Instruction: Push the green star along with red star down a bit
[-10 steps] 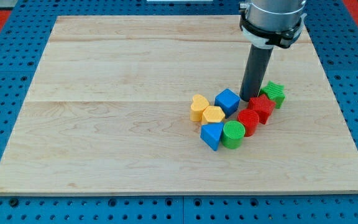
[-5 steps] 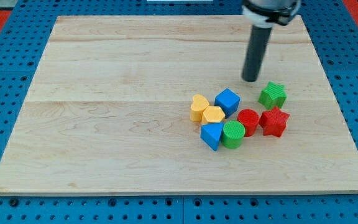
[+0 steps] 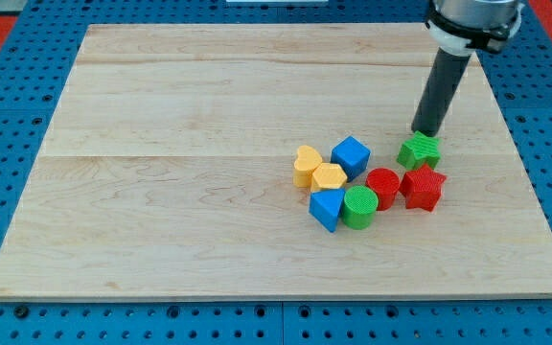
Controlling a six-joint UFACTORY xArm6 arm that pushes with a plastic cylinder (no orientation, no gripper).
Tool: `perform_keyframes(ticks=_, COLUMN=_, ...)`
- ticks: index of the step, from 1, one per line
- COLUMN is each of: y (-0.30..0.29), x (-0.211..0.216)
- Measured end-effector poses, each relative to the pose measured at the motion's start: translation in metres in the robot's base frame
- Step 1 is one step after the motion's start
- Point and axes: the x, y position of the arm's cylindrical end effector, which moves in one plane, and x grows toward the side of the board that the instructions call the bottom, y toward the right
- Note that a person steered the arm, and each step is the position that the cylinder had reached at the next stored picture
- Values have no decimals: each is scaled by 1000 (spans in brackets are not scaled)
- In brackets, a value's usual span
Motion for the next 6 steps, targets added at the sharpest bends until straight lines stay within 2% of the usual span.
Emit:
perform_keyframes(ticks=2, y=-12, x=14)
perform_keyframes(ticks=4, y=-12, x=57)
perform_keyframes(ticks=5, y=-15, x=59)
perform_keyframes(ticks=6, y=-53, x=23)
